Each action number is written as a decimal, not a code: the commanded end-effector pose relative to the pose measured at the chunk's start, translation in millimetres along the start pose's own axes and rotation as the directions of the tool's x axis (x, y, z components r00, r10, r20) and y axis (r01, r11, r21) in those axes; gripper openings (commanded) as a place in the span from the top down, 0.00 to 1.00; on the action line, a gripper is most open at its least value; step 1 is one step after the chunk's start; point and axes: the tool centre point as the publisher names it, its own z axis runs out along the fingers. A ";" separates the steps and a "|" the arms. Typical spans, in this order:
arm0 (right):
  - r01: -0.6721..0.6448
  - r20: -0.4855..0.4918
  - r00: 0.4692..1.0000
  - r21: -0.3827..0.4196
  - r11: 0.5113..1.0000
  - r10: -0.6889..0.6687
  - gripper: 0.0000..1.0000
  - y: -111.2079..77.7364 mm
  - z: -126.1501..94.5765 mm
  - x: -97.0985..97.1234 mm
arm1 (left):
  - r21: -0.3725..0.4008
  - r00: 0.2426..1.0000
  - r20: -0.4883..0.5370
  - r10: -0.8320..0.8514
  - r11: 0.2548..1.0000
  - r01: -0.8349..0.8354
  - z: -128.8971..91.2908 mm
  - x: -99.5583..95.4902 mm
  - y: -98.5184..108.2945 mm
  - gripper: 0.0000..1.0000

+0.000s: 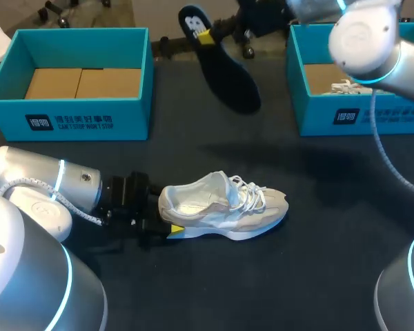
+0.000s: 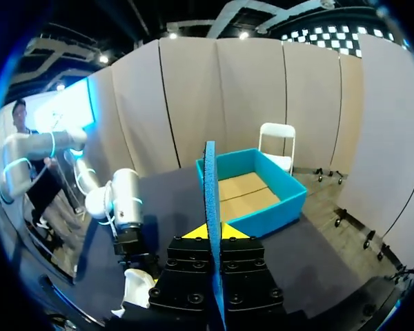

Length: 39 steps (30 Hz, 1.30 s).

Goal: Take the shoe out of the shoebox, open the shoe tongue, remove and reinsert the insole, then place the shoe into the shoebox

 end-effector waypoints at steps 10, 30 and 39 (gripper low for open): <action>-0.083 -0.033 0.996 -0.023 0.996 0.082 1.00 53.6 -44.9 -1.5 | -0.003 1.000 0.000 0.000 1.000 0.000 2.0 -2.5 2.1 1.00; -0.337 -0.289 0.914 -0.159 0.928 0.283 1.00 73.9 -80.5 42.3 | -0.003 1.000 0.000 0.000 1.000 0.000 2.0 -2.5 2.1 1.00; -0.417 -0.257 0.897 -0.223 0.881 0.360 1.00 54.2 -98.1 75.1 | -0.003 1.000 0.000 0.000 1.000 0.000 2.0 -2.5 2.1 1.00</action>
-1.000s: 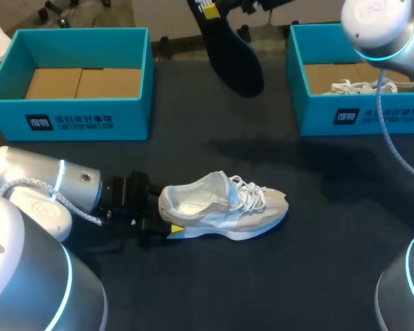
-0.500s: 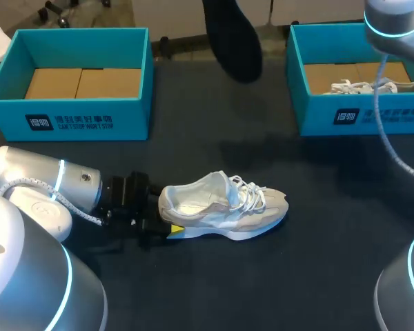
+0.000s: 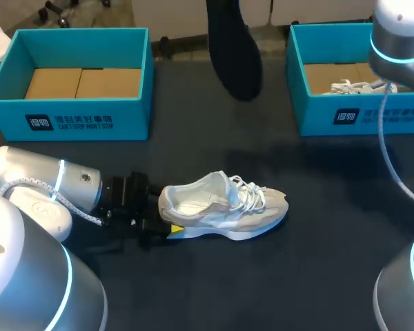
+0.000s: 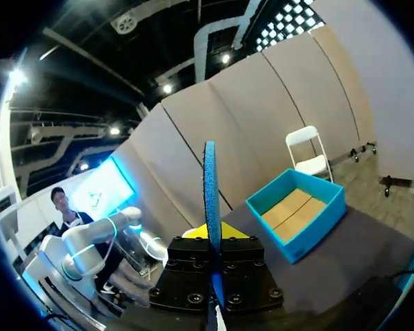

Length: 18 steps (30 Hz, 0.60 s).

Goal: Take the shoe out of the shoebox, open the shoe tongue, remove and reinsert the insole, then place the shoe into the shoebox

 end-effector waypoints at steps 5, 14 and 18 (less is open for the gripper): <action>-0.026 0.089 0.995 -0.103 0.994 0.036 1.00 -35.2 -18.2 35.8 | -0.003 1.000 0.001 0.000 1.000 0.000 2.0 -2.5 2.2 1.00; -0.019 0.121 0.992 -0.151 0.988 0.038 1.00 -39.4 -20.0 43.7 | -0.003 1.000 0.001 0.000 1.000 0.000 2.0 -2.5 2.2 1.00; -0.019 0.121 0.992 -0.151 0.988 0.038 1.00 -39.4 -20.0 43.7 | -0.003 1.000 0.001 0.000 1.000 0.000 2.0 -2.5 2.2 1.00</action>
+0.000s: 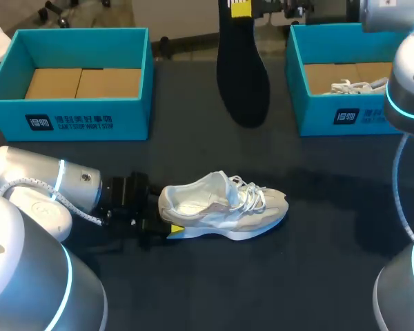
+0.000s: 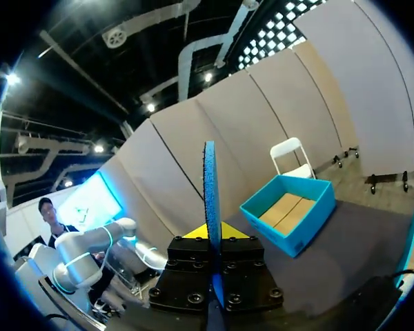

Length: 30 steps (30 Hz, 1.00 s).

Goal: Take the shoe out of the shoebox, open the shoe tongue, remove and reinsert the insole, then place the shoe into the shoebox

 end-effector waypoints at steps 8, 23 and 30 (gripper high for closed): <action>-0.001 0.006 1.000 -0.017 1.000 0.001 1.00 -2.9 1.1 1.2 | -0.003 1.000 0.000 0.000 1.000 0.000 2.0 -2.4 2.0 1.00; -0.109 -0.095 0.987 0.193 0.975 0.129 1.00 -1.5 -63.2 36.0 | -0.003 1.000 0.000 0.000 1.000 0.000 2.0 -2.4 2.0 1.00; -0.132 -0.078 0.986 0.198 0.971 0.150 1.00 11.4 -80.2 63.9 | -0.003 1.000 0.000 0.000 1.000 0.000 2.0 -2.4 2.0 1.00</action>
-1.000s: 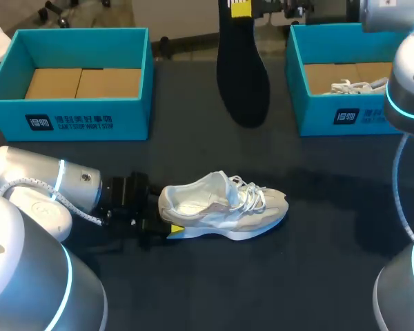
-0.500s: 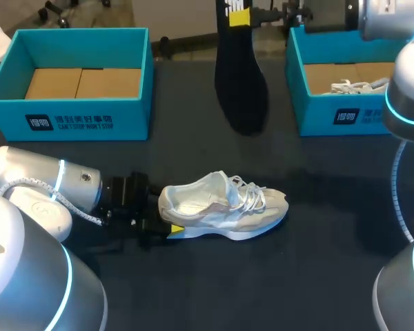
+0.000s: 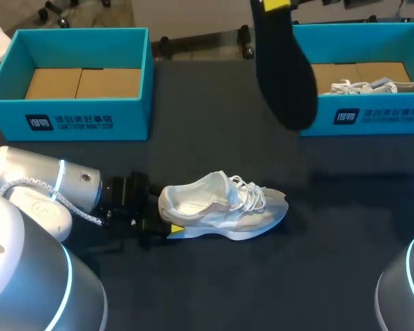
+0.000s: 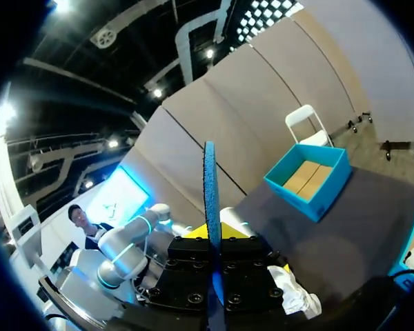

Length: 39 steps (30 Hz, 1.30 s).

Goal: Take the shoe out of the shoebox, open the shoe tongue, remove and reinsert the insole, then place the shoe into the shoebox

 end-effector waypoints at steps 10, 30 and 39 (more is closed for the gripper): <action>0.022 0.055 0.998 -0.038 0.999 -0.019 1.00 5.3 -8.9 58.7 | -0.003 1.000 0.000 0.000 1.000 0.000 1.9 -2.5 2.0 1.00; -0.069 0.030 0.997 -0.159 0.985 0.075 1.00 -32.2 13.0 98.7 | -0.003 1.000 0.000 0.000 1.000 0.000 1.9 -2.5 2.0 1.00; -0.101 0.028 0.994 -0.182 0.978 0.108 1.00 -49.3 17.0 103.3 | -0.003 1.000 0.000 0.000 1.000 0.000 1.9 -2.5 2.0 1.00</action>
